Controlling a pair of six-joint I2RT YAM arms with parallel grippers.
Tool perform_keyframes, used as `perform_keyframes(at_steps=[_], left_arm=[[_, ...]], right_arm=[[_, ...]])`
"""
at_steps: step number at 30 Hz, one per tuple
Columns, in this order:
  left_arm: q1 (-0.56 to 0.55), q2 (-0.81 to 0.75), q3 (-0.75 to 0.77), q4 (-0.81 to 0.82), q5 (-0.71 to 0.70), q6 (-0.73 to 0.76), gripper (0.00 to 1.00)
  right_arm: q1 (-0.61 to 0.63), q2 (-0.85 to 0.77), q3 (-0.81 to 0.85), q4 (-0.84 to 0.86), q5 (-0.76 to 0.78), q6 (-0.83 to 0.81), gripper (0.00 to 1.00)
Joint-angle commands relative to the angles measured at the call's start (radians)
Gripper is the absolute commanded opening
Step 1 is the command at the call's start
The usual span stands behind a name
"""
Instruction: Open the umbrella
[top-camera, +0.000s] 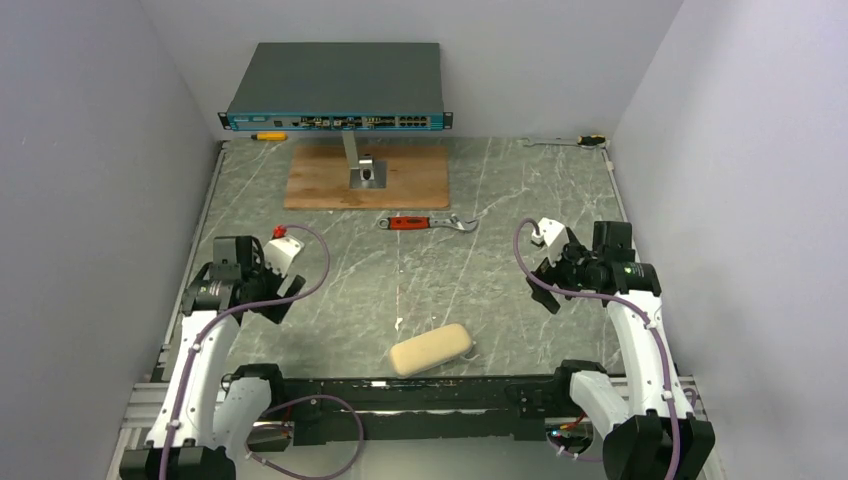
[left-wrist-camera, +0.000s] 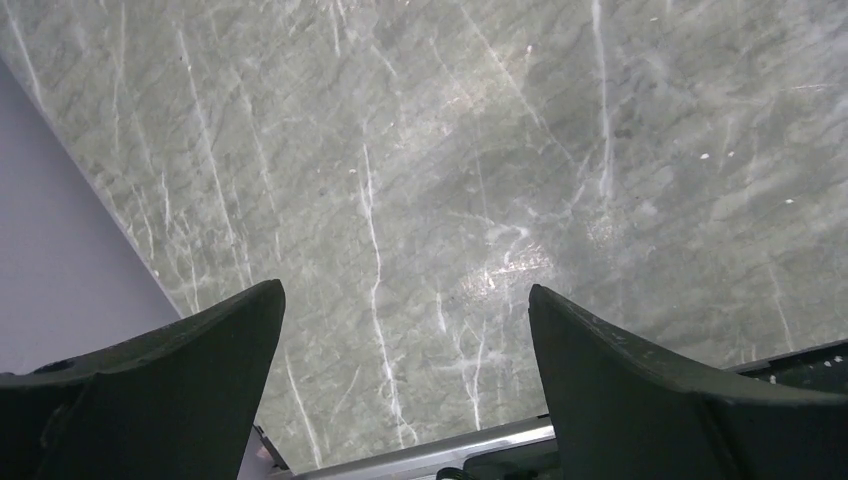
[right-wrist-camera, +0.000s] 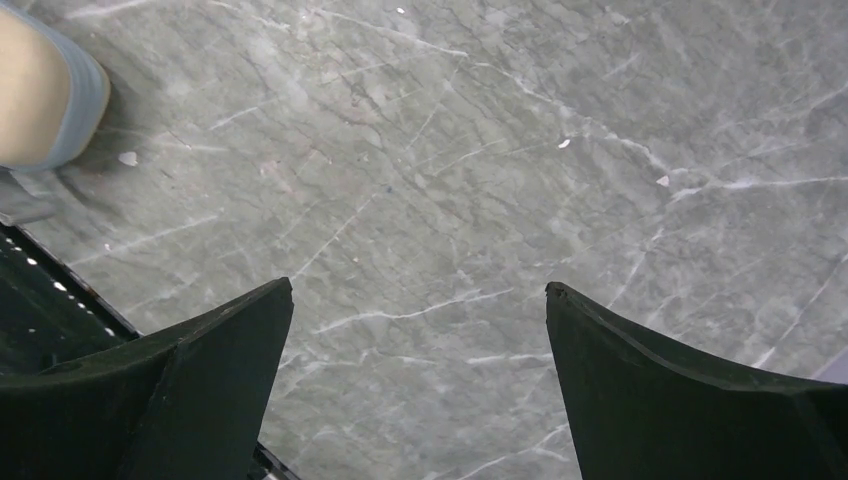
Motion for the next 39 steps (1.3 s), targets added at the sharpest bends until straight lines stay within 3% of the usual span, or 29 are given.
perform_keyframes(at_steps=[1, 5, 8, 13, 20, 26, 29, 35, 39], left_arm=[[-0.026, 0.063, 0.120, -0.003, 0.084, 0.026, 0.98], [-0.122, 0.181, 0.278, -0.097, 0.215, 0.046, 0.98], [-0.325, 0.238, 0.325, -0.091, 0.202, 0.001, 0.98], [-0.659, 0.297, 0.320, 0.053, 0.196, -0.112, 0.98], [-1.028, 0.476, 0.319, 0.194, 0.028, -0.284, 0.98], [-1.256, 0.571, 0.273, 0.333, -0.021, -0.288, 0.98], [-1.310, 0.620, 0.249, 0.387, -0.044, -0.276, 0.98], [-1.308, 0.729, 0.216, 0.429, -0.176, -0.248, 0.98], [-1.106, 0.754, 0.275, 0.408, -0.134, -0.230, 0.98]], right_arm=[[0.004, -0.011, 0.051, -0.006, -0.048, 0.099, 1.00], [0.004, -0.019, 0.065, 0.021, -0.051, 0.197, 1.00], [0.004, -0.023, 0.066, 0.030, -0.038, 0.244, 1.00], [0.004, -0.028, 0.083, 0.020, 0.001, 0.291, 1.00], [0.004, -0.045, 0.091, 0.032, 0.042, 0.336, 1.00], [0.000, -0.039, 0.091, 0.044, 0.092, 0.350, 1.00], [0.000, -0.036, 0.096, 0.048, 0.077, 0.368, 1.00], [-0.001, -0.017, 0.107, 0.056, 0.050, 0.390, 1.00], [0.000, -0.004, 0.118, 0.053, 0.033, 0.388, 1.00]])
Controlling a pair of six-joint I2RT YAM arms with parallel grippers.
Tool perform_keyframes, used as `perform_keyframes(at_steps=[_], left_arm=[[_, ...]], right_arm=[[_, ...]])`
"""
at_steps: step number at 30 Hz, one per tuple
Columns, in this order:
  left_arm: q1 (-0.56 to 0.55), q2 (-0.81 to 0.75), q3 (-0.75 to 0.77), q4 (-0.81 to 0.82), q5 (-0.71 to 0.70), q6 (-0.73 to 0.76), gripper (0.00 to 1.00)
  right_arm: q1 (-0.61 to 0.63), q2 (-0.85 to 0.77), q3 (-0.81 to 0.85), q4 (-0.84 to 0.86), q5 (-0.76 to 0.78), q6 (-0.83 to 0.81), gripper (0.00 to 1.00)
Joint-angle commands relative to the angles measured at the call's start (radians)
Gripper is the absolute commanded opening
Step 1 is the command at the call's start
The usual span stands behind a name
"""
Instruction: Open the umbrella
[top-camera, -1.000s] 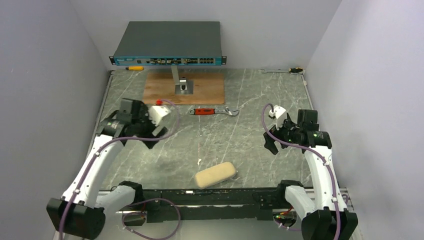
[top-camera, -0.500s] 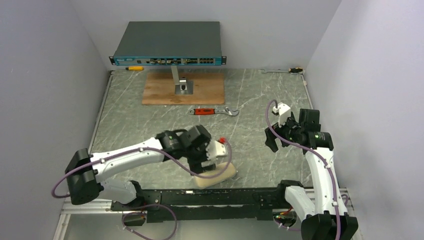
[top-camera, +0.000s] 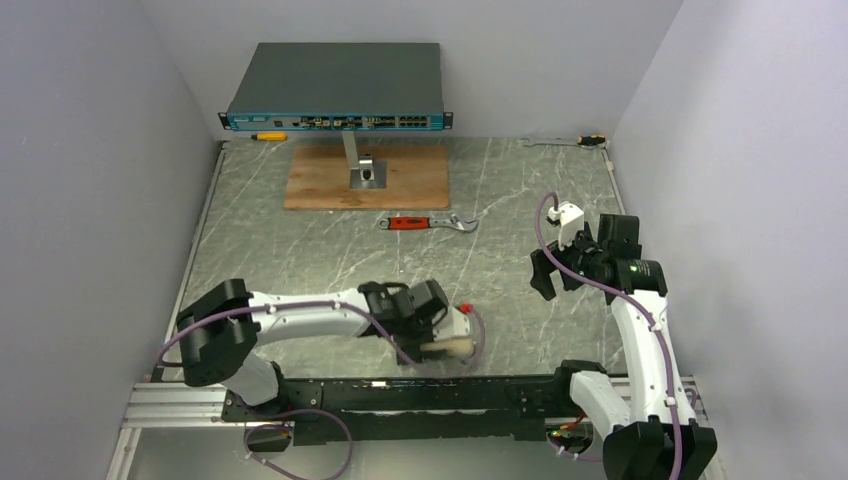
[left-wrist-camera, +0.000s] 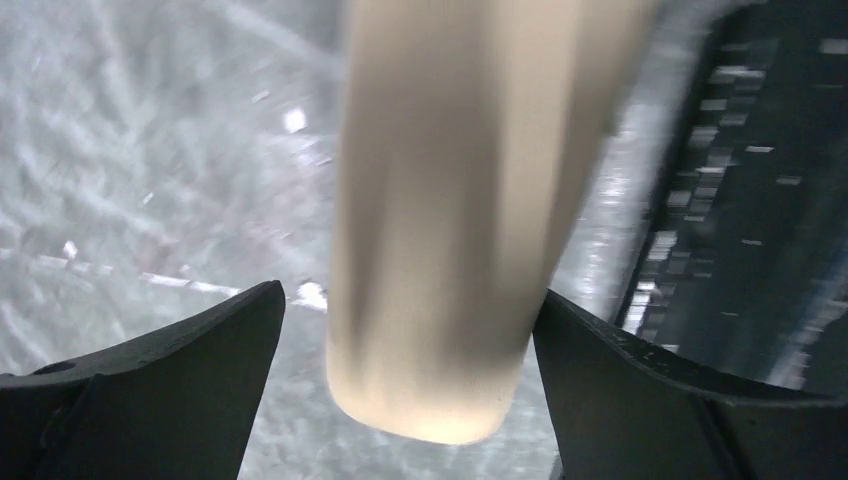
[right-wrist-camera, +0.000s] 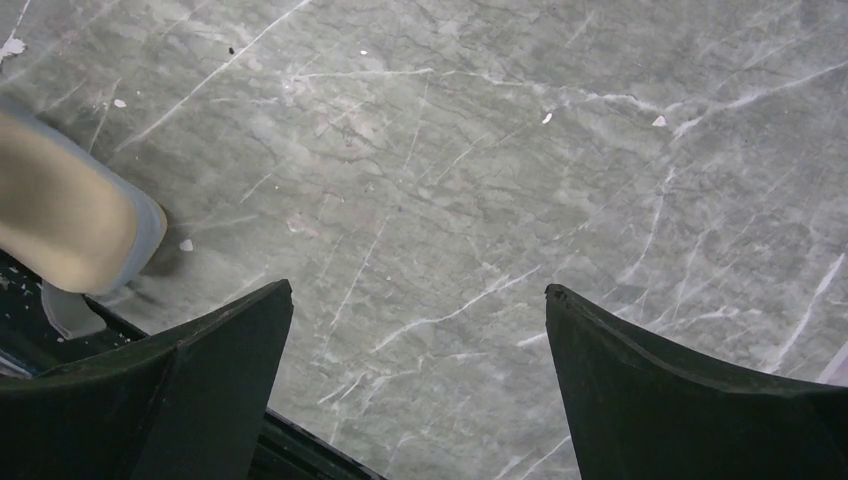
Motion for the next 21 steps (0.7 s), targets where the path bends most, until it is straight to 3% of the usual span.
perform_keyframes(at_steps=[1, 5, 9, 16, 21], left_arm=[[0.232, 0.026, 0.072, 0.041, -0.050, 0.053, 0.98], [0.399, 0.076, 0.182, 0.153, -0.143, 0.203, 0.98], [0.511, 0.053, 0.288, 0.084, -0.025, 0.154, 0.98], [0.667, -0.115, 0.105, 0.025, 0.238, -0.052, 0.98], [0.687, -0.060, 0.063, 0.018, 0.291, -0.085, 0.79]], right_arm=[[-0.001, 0.011, 0.054, 0.037, -0.039, 0.016, 1.00], [-0.002, 0.023, 0.039, 0.035, -0.086, 0.004, 1.00], [0.000, 0.044, 0.032, 0.035, -0.152, -0.002, 1.00], [0.024, 0.061, -0.009, 0.086, -0.220, -0.014, 0.98], [0.079, 0.093, -0.007, 0.077, -0.213, -0.057, 0.96]])
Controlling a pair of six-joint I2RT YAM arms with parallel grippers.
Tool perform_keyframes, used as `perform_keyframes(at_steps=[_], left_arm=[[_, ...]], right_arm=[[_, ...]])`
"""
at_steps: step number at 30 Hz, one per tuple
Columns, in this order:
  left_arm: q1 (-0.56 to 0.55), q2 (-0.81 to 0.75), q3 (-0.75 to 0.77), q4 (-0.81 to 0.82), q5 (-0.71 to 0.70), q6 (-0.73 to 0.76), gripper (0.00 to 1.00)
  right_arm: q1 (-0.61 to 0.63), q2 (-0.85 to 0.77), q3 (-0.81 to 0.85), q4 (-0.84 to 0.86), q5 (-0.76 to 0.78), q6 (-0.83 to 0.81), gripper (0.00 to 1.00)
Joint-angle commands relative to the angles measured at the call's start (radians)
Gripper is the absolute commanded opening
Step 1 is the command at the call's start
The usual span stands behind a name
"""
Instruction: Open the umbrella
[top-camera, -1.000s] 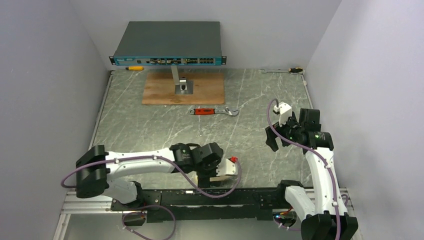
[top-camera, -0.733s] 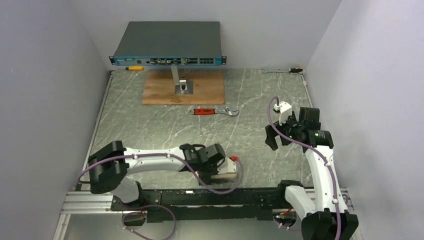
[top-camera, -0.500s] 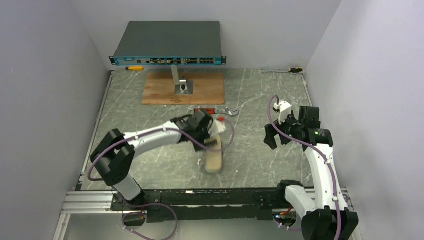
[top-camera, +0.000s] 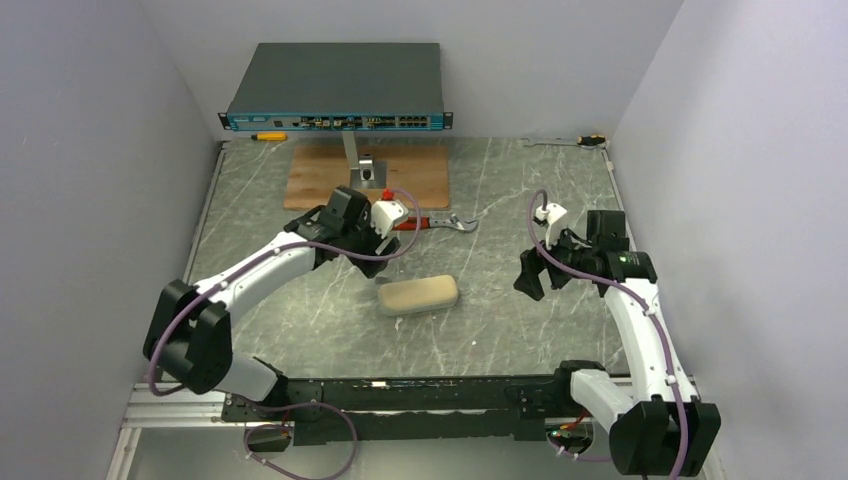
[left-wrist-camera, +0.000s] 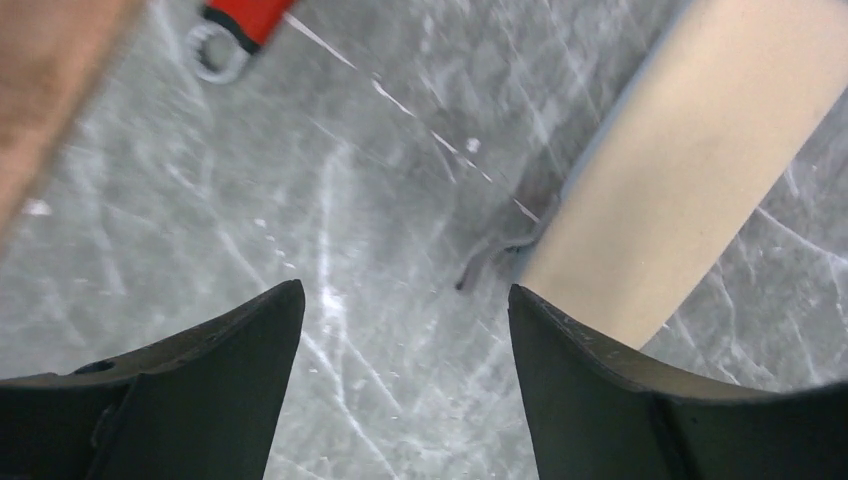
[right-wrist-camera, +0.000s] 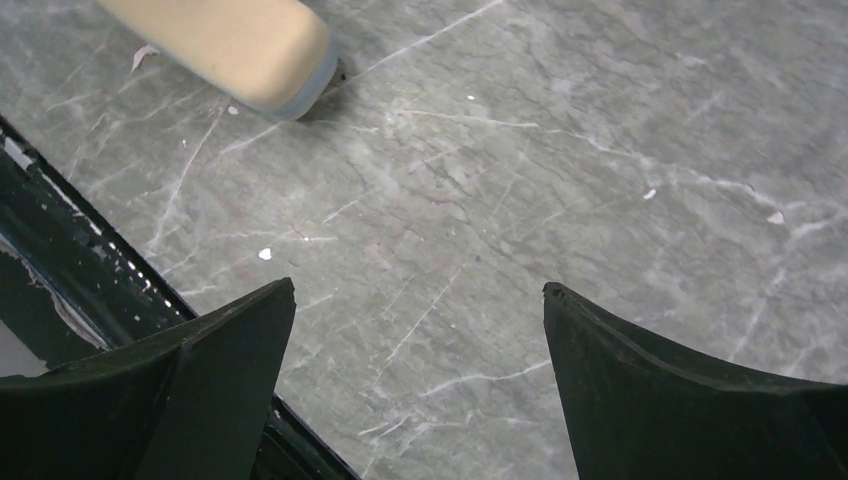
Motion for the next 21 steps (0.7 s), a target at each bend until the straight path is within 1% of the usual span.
perform_keyframes(at_steps=[1, 3, 6, 8, 10, 12, 14, 16, 18, 19, 21], left_arm=[[0.003, 0.054, -0.043, -0.032, 0.149, -0.053, 0.75], [-0.003, 0.045, -0.081, -0.017, 0.218, -0.031, 0.70], [-0.036, 0.062, -0.090, -0.005, 0.258, -0.034, 0.63], [-0.056, 0.105, -0.055, -0.014, 0.312, -0.054, 0.56], [-0.091, 0.160, -0.003, -0.032, 0.370, -0.056, 0.45], [-0.115, 0.204, 0.051, -0.051, 0.406, -0.068, 0.40], [-0.113, 0.205, 0.069, -0.056, 0.433, -0.081, 0.41], [-0.090, 0.149, 0.025, -0.043, 0.442, -0.049, 0.46], [-0.041, 0.023, -0.062, 0.004, 0.453, 0.005, 0.57], [-0.029, -0.056, -0.117, 0.036, 0.459, 0.047, 0.60], [-0.024, -0.221, -0.240, 0.098, 0.467, 0.159, 0.65]], right_arm=[[0.046, 0.021, 0.006, 0.022, -0.037, -0.072, 0.95], [0.074, 0.009, -0.007, 0.026, -0.023, -0.106, 0.95], [0.139, -0.007, -0.033, 0.078, 0.010, -0.164, 0.96], [0.187, -0.001, -0.042, 0.118, 0.042, -0.193, 0.96], [0.217, 0.022, -0.037, 0.146, 0.056, -0.203, 0.96], [0.235, 0.061, -0.017, 0.141, 0.034, -0.211, 0.96], [0.256, 0.093, 0.000, 0.135, 0.012, -0.230, 0.96], [0.283, 0.116, 0.002, 0.152, 0.006, -0.251, 0.95], [0.305, 0.122, -0.005, 0.186, -0.007, -0.262, 0.94], [0.321, 0.128, -0.008, 0.229, -0.001, -0.247, 0.93], [0.352, 0.158, 0.005, 0.284, 0.012, -0.154, 0.92]])
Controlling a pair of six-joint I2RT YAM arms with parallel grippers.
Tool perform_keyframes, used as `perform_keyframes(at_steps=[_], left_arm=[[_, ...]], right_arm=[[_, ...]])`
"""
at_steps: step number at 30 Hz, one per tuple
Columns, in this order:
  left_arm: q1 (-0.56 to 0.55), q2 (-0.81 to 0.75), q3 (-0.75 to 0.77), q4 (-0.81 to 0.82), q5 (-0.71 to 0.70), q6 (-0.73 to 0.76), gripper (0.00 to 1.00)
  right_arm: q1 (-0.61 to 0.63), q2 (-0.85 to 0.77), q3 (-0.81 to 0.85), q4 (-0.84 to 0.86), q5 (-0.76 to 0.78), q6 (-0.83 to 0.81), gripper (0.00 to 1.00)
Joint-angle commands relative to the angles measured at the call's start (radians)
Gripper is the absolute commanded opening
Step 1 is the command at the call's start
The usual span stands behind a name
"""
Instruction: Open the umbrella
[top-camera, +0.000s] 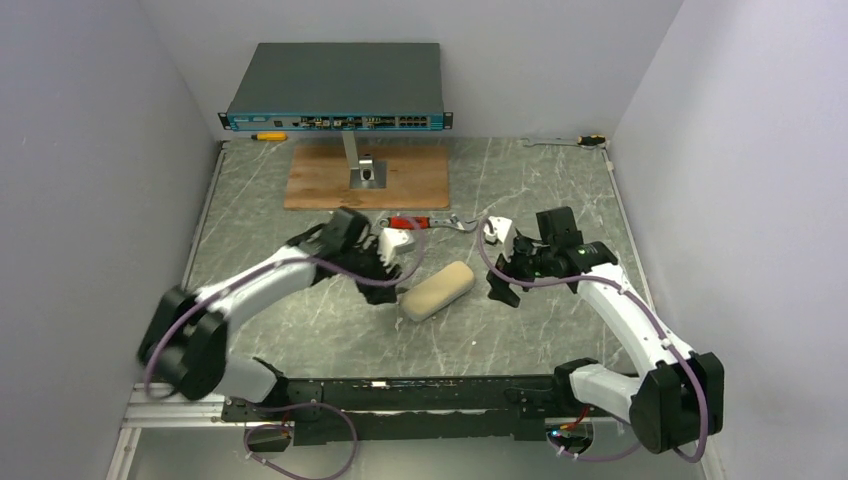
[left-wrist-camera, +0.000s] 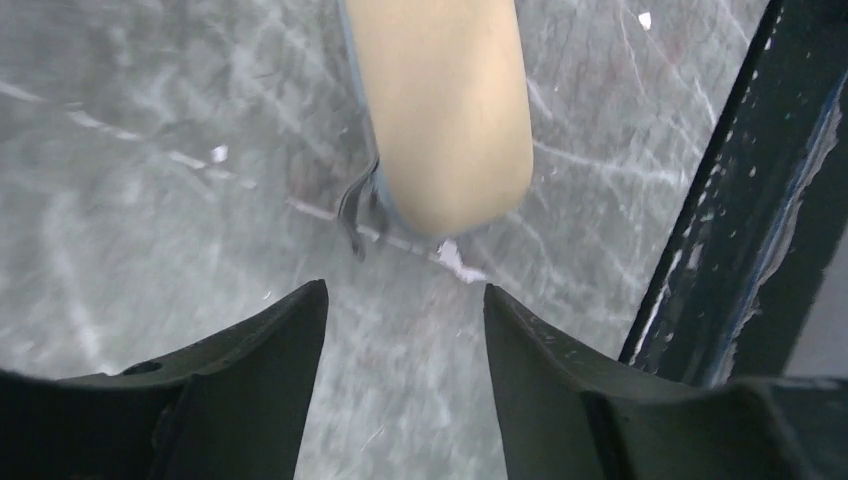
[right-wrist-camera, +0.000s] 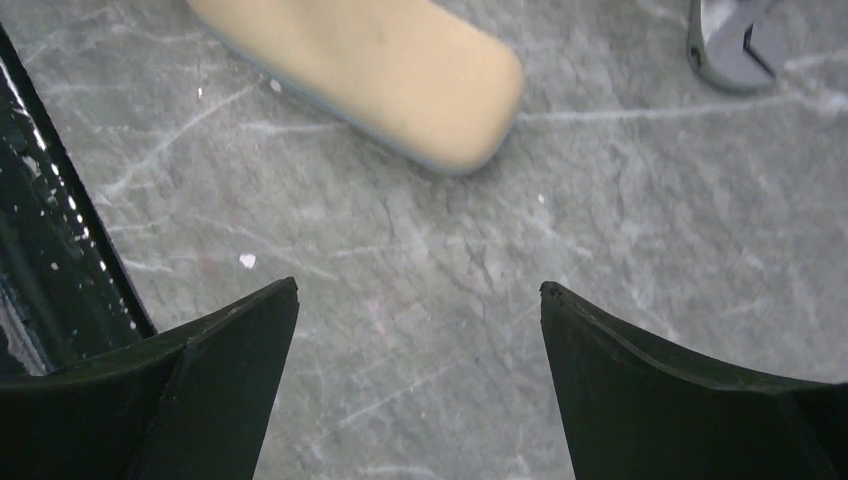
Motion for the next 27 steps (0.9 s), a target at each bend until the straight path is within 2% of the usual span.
perform_keyframes(at_steps=[1, 3, 4, 6, 8, 11, 16, 23, 27], left_arm=[[0.029, -0.360, -0.214, 0.136, 0.086, 0.217, 0.67], [0.008, -0.470, -0.306, 0.179, 0.087, 0.299, 0.67], [-0.016, -0.491, -0.335, 0.176, 0.063, 0.345, 0.64], [-0.079, -0.481, -0.346, 0.158, -0.008, 0.426, 0.58], [-0.114, -0.448, -0.354, 0.184, -0.055, 0.447, 0.53], [-0.141, -0.392, -0.353, 0.242, -0.057, 0.474, 0.50], [-0.174, -0.283, -0.333, 0.248, -0.085, 0.509, 0.46], [-0.180, -0.119, -0.240, 0.256, -0.179, 0.563, 0.42], [-0.182, -0.044, -0.174, 0.268, -0.175, 0.570, 0.41]], right_arm=[[0.057, 0.046, 0.063, 0.164, -0.026, 0.111, 0.91], [0.071, 0.101, 0.094, 0.200, -0.020, 0.278, 0.86], [0.075, 0.121, 0.104, 0.212, -0.010, 0.412, 0.82], [0.076, 0.155, 0.102, 0.212, -0.003, 0.565, 0.79], [0.077, 0.163, 0.076, 0.198, -0.004, 0.650, 0.79], [0.077, 0.170, 0.027, 0.194, -0.044, 0.730, 0.79], [0.083, 0.220, -0.039, 0.307, -0.101, 0.844, 0.79], [0.088, 0.353, -0.038, 0.413, -0.134, 0.918, 0.78], [0.090, 0.432, 0.006, 0.433, -0.138, 0.938, 0.81]])
